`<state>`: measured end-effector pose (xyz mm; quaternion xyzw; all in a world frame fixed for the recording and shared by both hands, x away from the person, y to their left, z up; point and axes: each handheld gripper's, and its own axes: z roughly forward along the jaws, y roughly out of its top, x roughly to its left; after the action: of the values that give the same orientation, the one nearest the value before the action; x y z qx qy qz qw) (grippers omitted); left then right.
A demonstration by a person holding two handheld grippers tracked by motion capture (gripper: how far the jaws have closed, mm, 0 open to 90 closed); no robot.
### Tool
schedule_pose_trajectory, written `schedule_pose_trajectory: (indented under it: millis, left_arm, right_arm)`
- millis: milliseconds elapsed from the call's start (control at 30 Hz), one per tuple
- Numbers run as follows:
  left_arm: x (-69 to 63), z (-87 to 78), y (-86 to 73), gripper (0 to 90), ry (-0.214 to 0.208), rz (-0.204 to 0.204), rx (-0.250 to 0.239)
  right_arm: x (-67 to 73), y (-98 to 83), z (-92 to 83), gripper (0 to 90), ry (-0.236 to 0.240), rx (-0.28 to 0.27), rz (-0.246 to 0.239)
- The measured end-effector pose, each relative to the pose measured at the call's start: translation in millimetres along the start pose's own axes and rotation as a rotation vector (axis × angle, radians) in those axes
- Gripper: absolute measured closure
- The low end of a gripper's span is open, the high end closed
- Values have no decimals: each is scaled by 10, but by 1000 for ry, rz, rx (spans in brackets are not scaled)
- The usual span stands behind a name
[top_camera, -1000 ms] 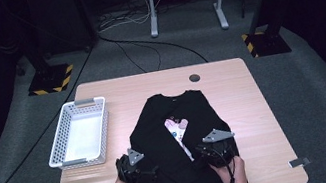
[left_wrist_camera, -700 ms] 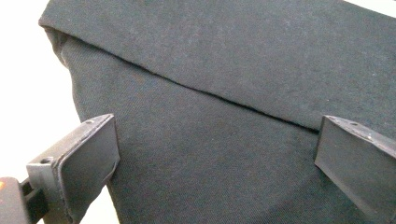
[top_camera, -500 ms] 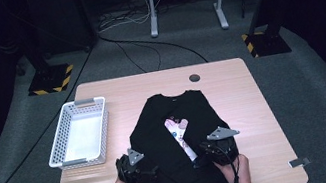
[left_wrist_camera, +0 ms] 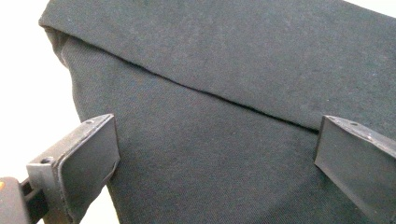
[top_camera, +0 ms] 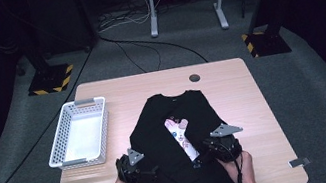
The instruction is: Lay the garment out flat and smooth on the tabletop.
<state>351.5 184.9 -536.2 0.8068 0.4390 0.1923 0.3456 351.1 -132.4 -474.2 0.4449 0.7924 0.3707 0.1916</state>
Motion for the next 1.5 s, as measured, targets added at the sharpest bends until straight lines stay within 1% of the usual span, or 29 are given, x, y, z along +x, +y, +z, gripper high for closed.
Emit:
schedule_pose_trajectory:
  millis: [167, 267, 533, 667, 900, 1500]
  left_arm:
    - [-1, -1, 0, 1, 0, 0, 0]
    - [0, -1, 0, 1, 0, 0, 0]
    - [0, 0, 0, 1, 0, 0, 0]
    - [-1, 0, 0, 1, 0, 0, 0]
    - [0, 0, 0, 1, 0, 0, 0]
    - [0, 0, 0, 1, 1, 0, 0]
  right_arm:
    - [-18, 20, -2, 831, -6, -5, 4]
    - [-28, 26, -12, 833, -15, -3, -3]
    - [-122, 9, -27, 833, -29, -6, 22]
    - [-132, -8, -31, 833, -37, -5, 9]
    - [-228, -24, -83, 834, -51, -21, 30]
    - [-429, -80, -222, 833, -101, -38, 75]
